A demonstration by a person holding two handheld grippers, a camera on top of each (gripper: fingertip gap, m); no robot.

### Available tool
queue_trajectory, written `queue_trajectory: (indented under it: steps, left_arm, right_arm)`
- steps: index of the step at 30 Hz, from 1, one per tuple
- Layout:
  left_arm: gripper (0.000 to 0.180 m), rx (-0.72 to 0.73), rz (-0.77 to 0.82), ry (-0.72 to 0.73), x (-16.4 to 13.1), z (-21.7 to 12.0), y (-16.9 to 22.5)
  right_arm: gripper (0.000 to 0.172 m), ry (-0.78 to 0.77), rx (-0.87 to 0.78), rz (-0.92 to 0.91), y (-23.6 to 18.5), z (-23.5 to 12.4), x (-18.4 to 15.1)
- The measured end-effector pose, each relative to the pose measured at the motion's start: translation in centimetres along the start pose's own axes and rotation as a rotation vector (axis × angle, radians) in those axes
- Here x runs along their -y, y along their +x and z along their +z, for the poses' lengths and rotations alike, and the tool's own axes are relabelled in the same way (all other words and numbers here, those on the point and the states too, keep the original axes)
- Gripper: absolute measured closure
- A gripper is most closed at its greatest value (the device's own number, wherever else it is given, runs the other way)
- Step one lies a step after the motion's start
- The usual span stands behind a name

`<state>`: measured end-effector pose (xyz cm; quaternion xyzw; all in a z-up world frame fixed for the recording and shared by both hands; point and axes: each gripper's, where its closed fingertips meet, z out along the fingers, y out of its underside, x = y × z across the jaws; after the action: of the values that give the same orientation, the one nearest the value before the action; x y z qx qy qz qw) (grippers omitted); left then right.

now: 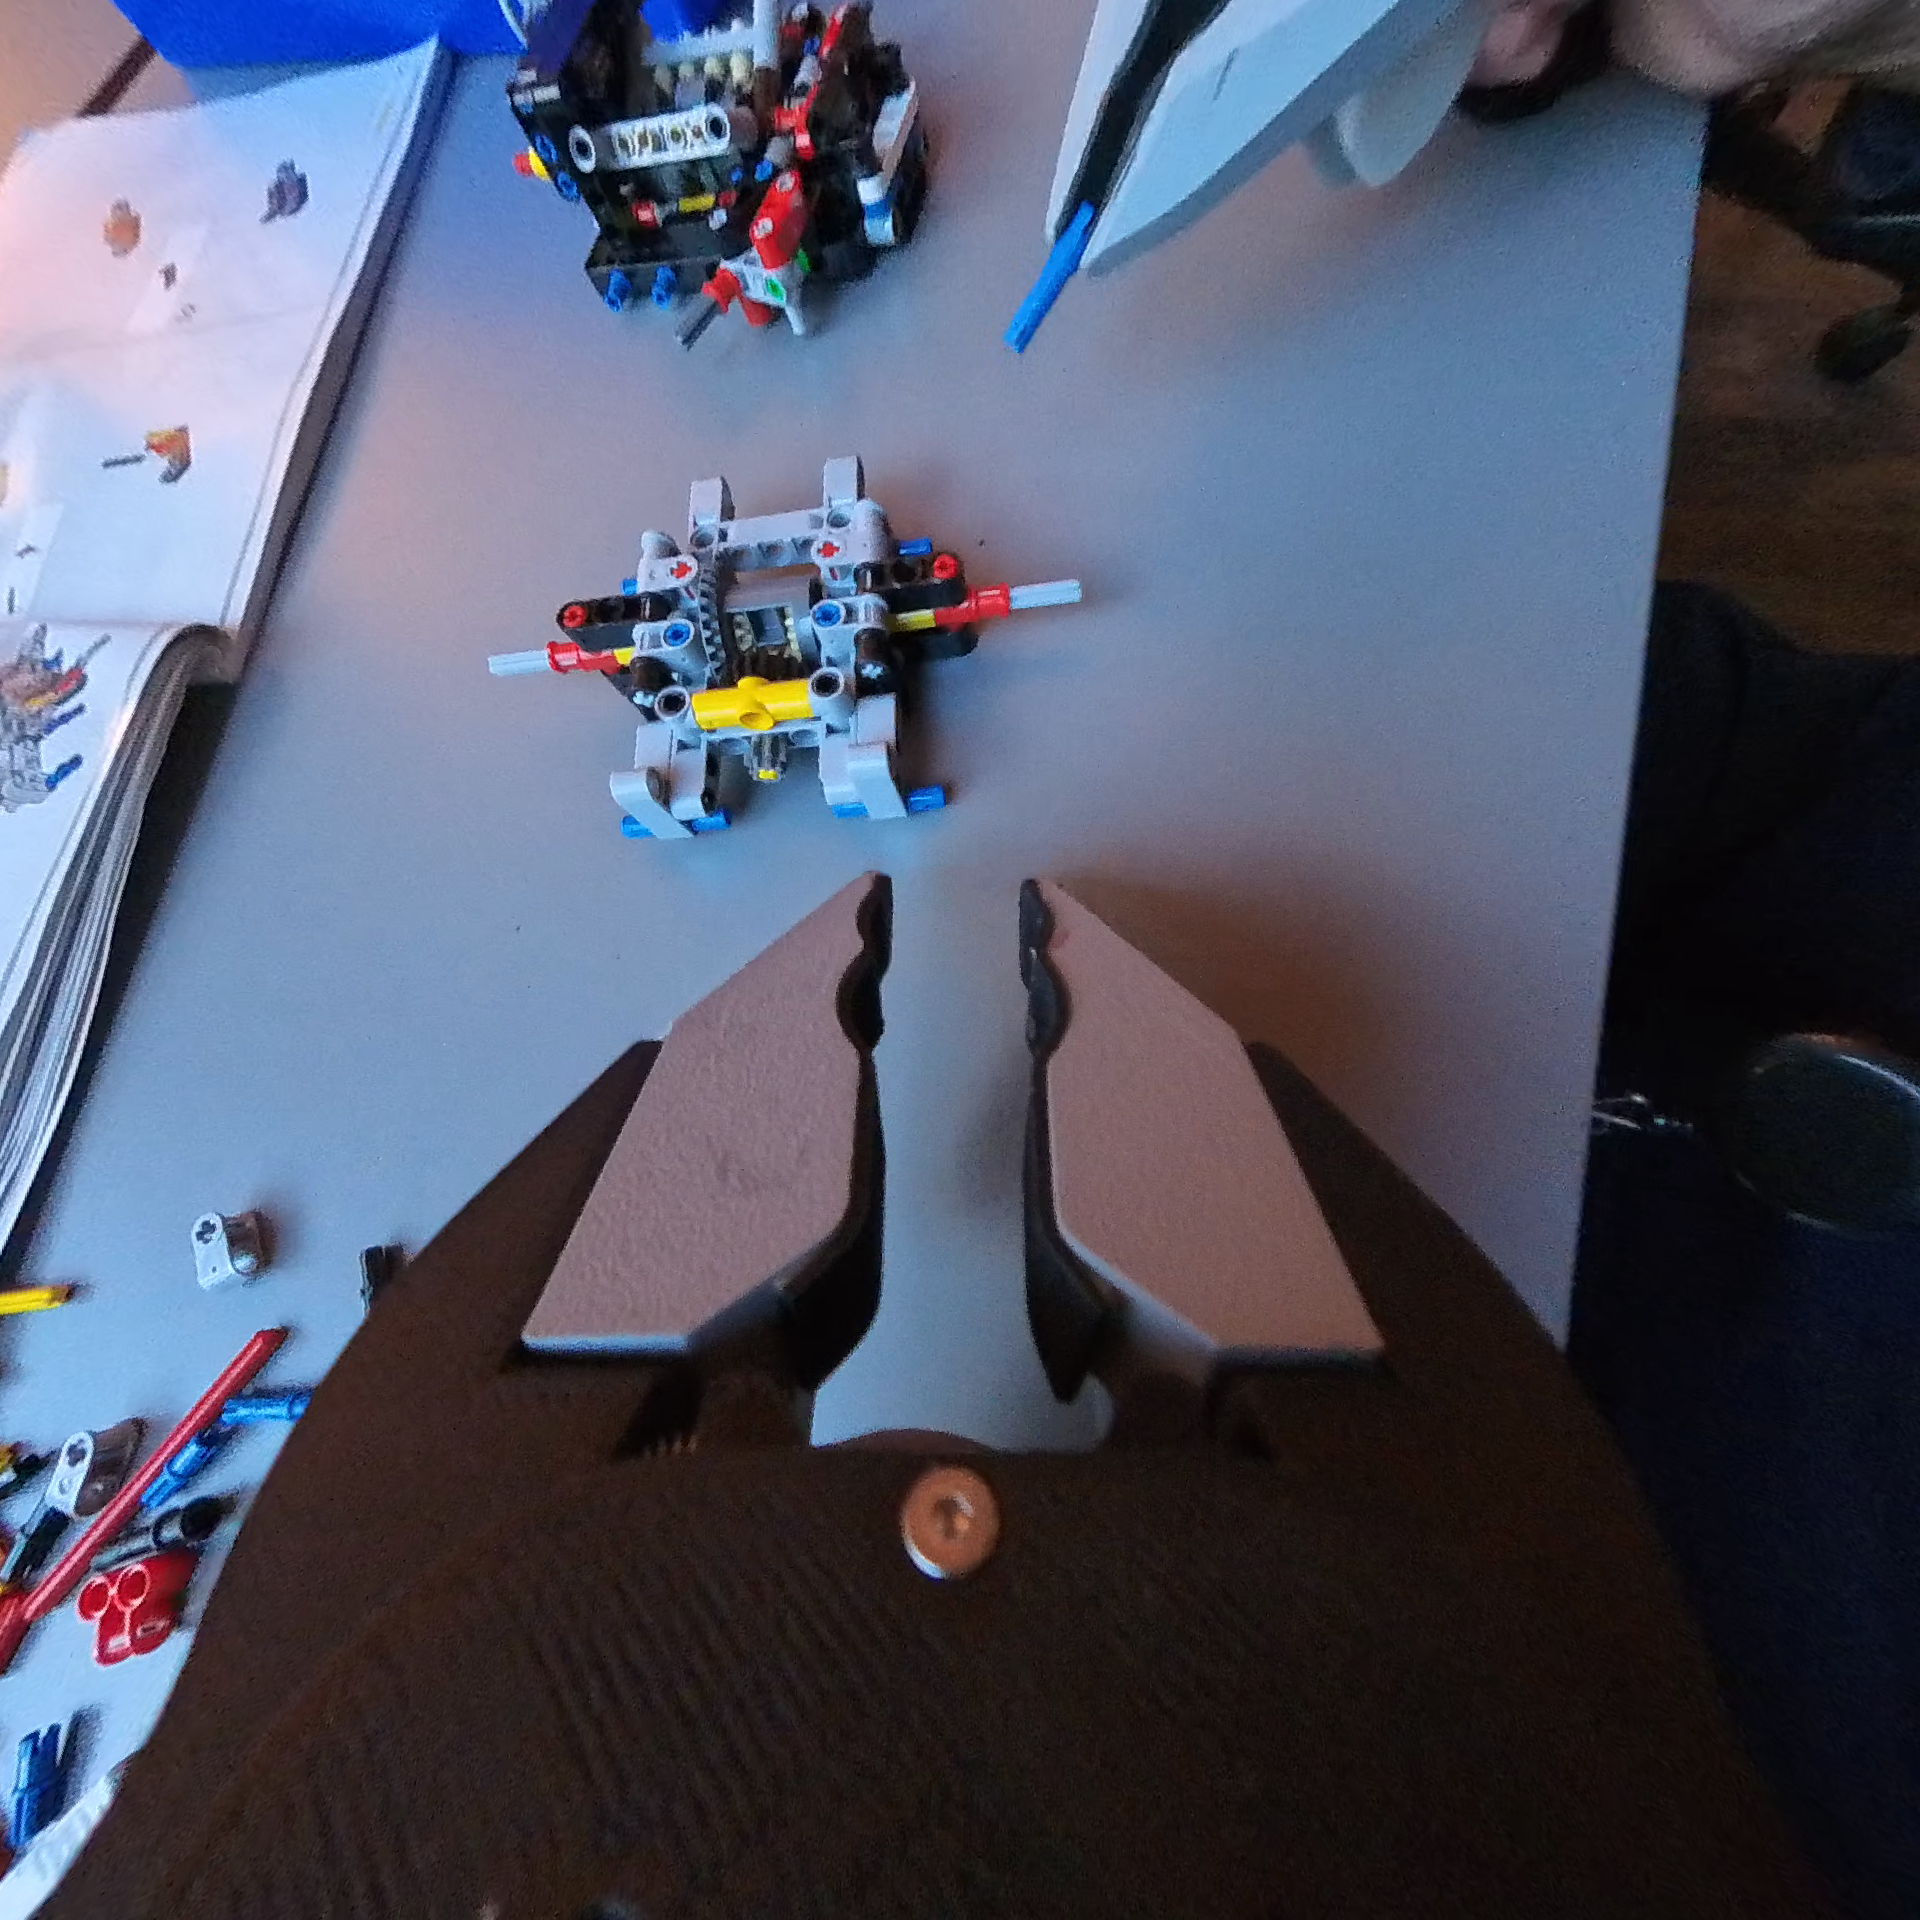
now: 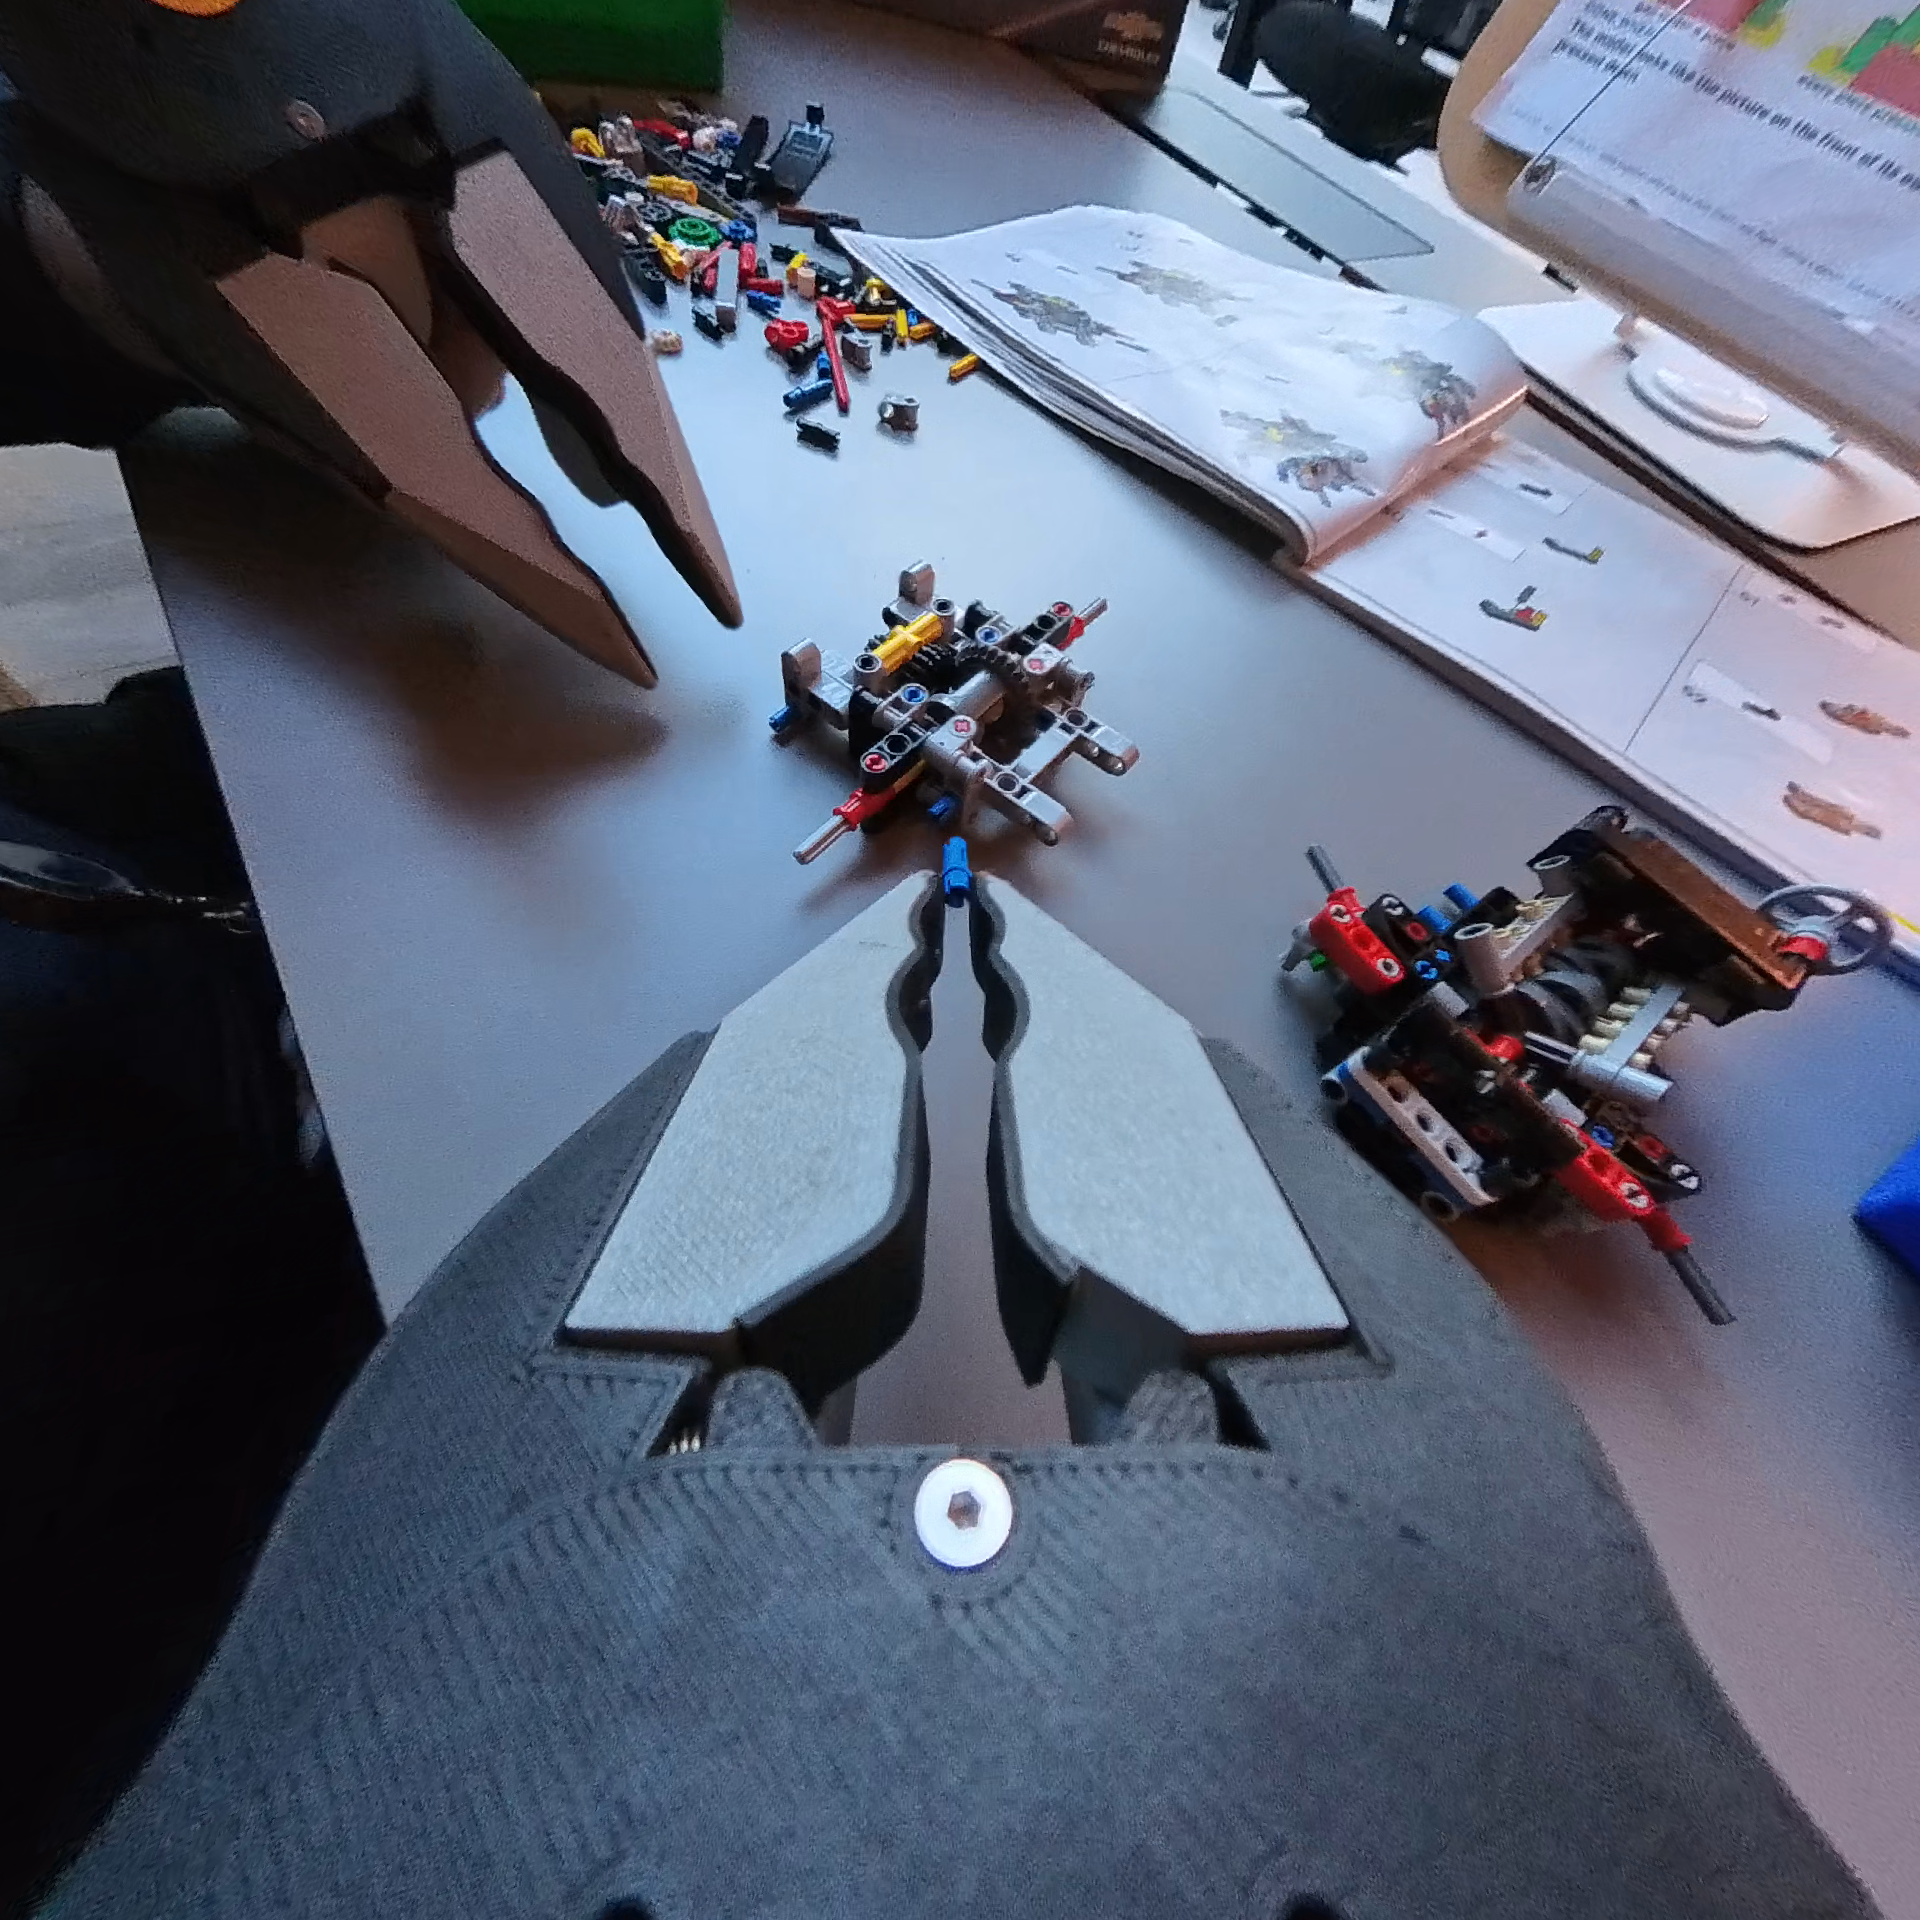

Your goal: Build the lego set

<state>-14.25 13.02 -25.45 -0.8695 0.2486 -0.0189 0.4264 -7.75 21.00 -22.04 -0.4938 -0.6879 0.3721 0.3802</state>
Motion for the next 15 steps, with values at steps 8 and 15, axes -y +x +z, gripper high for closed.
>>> queue_trajectory:
  steps: [8, 15]
  left_arm:
    - [0.160, 0.041, 0.013, -0.008, -0.13, 0.08, -0.33]
    - [0.160, 0.048, 0.032, -0.008, -0.14, 0.07, -0.21]
  right_arm:
    - [0.170, -0.020, 0.014, -0.020, -0.43, 0.30, -0.28]
    - [0.170, -0.012, 0.019, 0.006, -0.26, 0.29, -0.17]
